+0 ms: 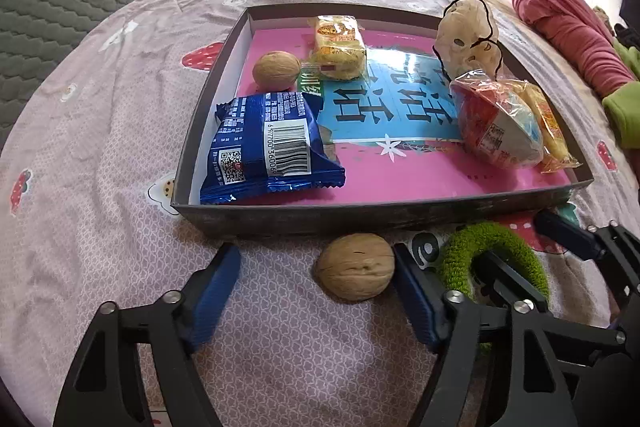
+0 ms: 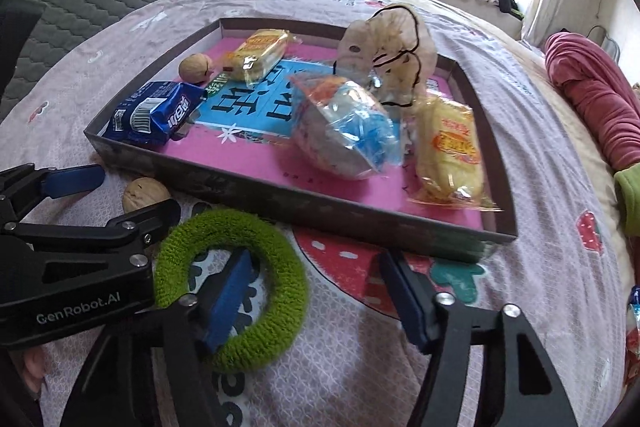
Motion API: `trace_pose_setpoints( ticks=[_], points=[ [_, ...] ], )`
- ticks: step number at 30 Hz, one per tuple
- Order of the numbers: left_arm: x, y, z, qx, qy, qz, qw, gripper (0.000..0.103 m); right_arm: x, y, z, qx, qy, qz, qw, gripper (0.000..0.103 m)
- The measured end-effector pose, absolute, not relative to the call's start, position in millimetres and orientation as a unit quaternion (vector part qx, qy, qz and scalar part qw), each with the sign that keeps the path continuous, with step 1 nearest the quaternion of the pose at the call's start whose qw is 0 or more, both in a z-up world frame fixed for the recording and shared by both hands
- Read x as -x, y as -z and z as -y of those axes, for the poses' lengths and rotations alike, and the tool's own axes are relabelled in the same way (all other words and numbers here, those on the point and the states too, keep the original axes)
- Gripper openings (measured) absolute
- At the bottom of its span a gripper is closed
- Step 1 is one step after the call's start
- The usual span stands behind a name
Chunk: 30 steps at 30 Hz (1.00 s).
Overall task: Organize objects
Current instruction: 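Grasp the walnut with the left tool while the right tool grasps the green fuzzy ring, then lift the walnut and green ring and carry both over the tray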
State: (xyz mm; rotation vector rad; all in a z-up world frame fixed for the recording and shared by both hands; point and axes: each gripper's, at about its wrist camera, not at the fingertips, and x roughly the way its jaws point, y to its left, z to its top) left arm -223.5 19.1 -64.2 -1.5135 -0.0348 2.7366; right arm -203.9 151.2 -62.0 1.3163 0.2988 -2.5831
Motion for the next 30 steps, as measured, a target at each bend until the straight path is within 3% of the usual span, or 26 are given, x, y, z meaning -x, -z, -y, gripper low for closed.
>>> trace_pose_setpoints(
  ticks=[2,5,7,12,30],
  points=[
    [224.2,64.5,-19.0,0.482,-0.876,0.013,0.011,0.050,204.9,62.2,-151.6,-0.449,0.880,-0.097,0.120,0.050],
    [223.1,65.0,-20.5,0.480,-0.877,0.006,0.010,0.045,204.4,62.2,-151.2,-0.448,0.879,-0.093,0.132,0.038],
    [222.2,64.9,-22.2,0.478,-0.878,0.004,0.016,0.036,204.0,62.3,-151.0,-0.446,0.879,-0.087,0.142,0.032],
    [219.6,65.6,-22.6,0.472,-0.881,0.005,0.020,0.035,204.1,60.7,-160.6,-0.440,0.883,-0.055,0.158,0.017],
    [209.9,59.9,-15.2,0.465,-0.884,0.032,0.042,0.035,191.9,50.9,-177.4,-0.419,0.889,-0.011,0.186,0.014]
  ],
)
